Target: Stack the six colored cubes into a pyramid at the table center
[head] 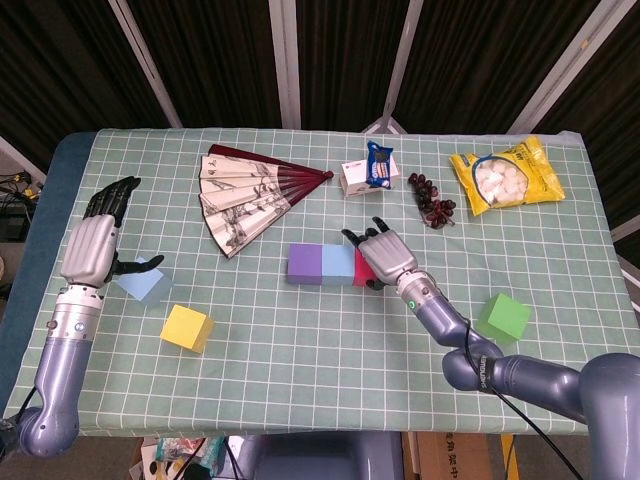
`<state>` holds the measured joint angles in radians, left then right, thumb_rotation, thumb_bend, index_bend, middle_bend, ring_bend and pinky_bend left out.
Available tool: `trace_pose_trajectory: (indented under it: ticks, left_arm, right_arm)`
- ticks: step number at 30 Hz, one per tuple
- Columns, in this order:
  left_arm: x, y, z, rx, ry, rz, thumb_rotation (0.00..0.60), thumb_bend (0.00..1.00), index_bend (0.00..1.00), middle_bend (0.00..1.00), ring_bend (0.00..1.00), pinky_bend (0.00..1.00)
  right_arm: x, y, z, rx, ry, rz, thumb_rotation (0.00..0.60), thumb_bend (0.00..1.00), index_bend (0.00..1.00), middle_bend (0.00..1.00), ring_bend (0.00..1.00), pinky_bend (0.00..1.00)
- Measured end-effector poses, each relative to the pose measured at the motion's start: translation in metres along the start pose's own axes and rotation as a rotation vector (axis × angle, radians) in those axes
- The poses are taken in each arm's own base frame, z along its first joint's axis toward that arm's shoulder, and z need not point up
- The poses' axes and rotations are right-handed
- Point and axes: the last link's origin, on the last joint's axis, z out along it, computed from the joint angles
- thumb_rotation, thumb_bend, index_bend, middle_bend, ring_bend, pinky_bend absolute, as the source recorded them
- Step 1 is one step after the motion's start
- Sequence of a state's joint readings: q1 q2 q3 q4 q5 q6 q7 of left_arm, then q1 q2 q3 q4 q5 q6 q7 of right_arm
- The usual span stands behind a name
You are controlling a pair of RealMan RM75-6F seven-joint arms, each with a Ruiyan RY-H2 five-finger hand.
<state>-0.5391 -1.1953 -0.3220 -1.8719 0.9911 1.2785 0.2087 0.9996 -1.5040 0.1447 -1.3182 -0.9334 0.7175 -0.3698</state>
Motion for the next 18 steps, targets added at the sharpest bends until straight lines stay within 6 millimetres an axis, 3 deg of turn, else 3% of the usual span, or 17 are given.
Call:
trace_pose_trajectory:
  ticks: [18]
  left_arm:
    - [-0.0003,-0.0007,0.0004,0.002,-0.002,0.001,0.6,0.12,0.0,0.04,0.03,0.0]
  right_arm:
    - [-0.0027,-0.0031,0.0019,0.004,0.005,0.01,0.6,0.27,0.0,0.38,0.21,0.0]
